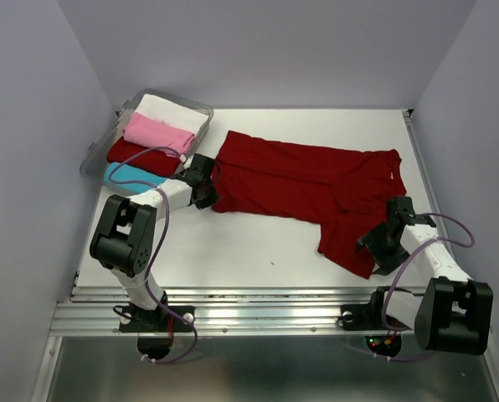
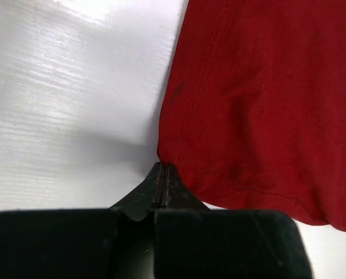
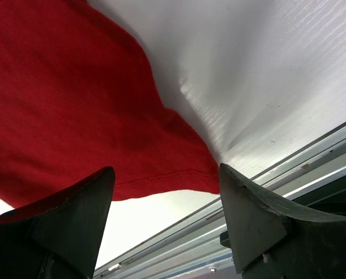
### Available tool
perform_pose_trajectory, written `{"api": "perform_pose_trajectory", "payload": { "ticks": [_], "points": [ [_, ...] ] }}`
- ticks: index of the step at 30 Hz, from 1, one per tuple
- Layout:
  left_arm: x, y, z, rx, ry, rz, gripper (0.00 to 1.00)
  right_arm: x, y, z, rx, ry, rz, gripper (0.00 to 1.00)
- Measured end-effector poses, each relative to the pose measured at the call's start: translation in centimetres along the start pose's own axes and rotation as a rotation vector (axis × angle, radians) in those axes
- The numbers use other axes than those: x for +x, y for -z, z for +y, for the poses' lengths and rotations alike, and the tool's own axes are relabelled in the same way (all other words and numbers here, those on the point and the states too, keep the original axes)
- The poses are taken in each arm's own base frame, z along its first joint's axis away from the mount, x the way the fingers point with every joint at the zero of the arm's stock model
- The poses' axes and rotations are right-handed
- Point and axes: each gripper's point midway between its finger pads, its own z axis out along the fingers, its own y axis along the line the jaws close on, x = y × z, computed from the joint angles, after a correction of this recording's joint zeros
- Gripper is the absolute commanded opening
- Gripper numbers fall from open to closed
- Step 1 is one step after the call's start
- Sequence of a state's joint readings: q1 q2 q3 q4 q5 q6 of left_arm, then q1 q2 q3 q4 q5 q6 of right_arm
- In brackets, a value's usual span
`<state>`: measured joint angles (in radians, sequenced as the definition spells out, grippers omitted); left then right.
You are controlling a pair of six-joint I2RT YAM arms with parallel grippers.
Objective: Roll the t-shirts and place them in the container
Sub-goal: Fold the T-shirt at the center of the board.
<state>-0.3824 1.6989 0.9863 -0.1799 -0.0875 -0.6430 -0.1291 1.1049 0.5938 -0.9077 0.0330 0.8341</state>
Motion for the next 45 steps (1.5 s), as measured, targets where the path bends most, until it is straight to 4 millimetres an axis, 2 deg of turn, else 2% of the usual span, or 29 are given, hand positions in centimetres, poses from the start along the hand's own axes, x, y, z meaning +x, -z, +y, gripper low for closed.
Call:
{"api": "perform_pose_trajectory", "payload": {
  "ticks": [9, 15, 16, 18, 19, 22, 25, 32, 34, 40, 45],
  "points": [
    [-0.7, 0.5, -0.5, 0.016, 0.004, -0.017, 0.00, 0.3, -0.6, -0.1, 0.011, -0.013, 0.009, 0.66],
    [-0.7, 0.5, -0.5, 0.016, 0.003, -0.016, 0.00, 0.7, -1.6, -0.5, 0.025, -0.037, 0.015, 0.50],
    [-0.7, 0.5, -0.5, 0.016, 0.003, -0.016, 0.00, 0.7, -1.6, -0.6, 0.028, -0.041, 0.014, 0.43],
    [-0.7, 0.6, -0.5, 0.016, 0.003, -0.017, 0.00, 0.7, -1.6, -0.7, 0.032, -0.050, 0.008, 0.38],
    [-0.7, 0.6, -0.5, 0.016, 0.003, -0.017, 0.00, 0.7, -1.6, -0.8, 0.030, -0.053, 0.006, 0.27],
    [-0.9, 1.0, -0.6, 0.019, 0.003, -0.023, 0.00, 0.8, -1.5, -0.9, 0.017, -0.062, -0.006, 0.10],
    [-1.2, 1.5, -0.7, 0.024, 0.004, -0.035, 0.00, 0.8, -1.3, -0.7, -0.006, -0.069, -0.015, 0.01],
    [-2.6, 2.6, -0.9, 0.030, 0.010, -0.070, 0.00, 0.6, 0.1, 0.1, -0.073, -0.074, -0.040, 0.01],
    [-2.9, 2.9, -0.8, 0.030, 0.016, -0.078, 0.00, 0.4, 1.0, 0.4, -0.086, -0.070, -0.044, 0.01],
    [-4.2, 4.0, -0.4, 0.038, 0.035, -0.111, 0.00, -1.9, 5.2, 2.8, -0.169, -0.043, -0.114, 0.01],
    [-5.2, 5.4, -0.4, 0.059, 0.047, -0.144, 0.00, -2.4, 7.0, 3.2, -0.195, -0.022, -0.137, 0.01]
  ]
}}
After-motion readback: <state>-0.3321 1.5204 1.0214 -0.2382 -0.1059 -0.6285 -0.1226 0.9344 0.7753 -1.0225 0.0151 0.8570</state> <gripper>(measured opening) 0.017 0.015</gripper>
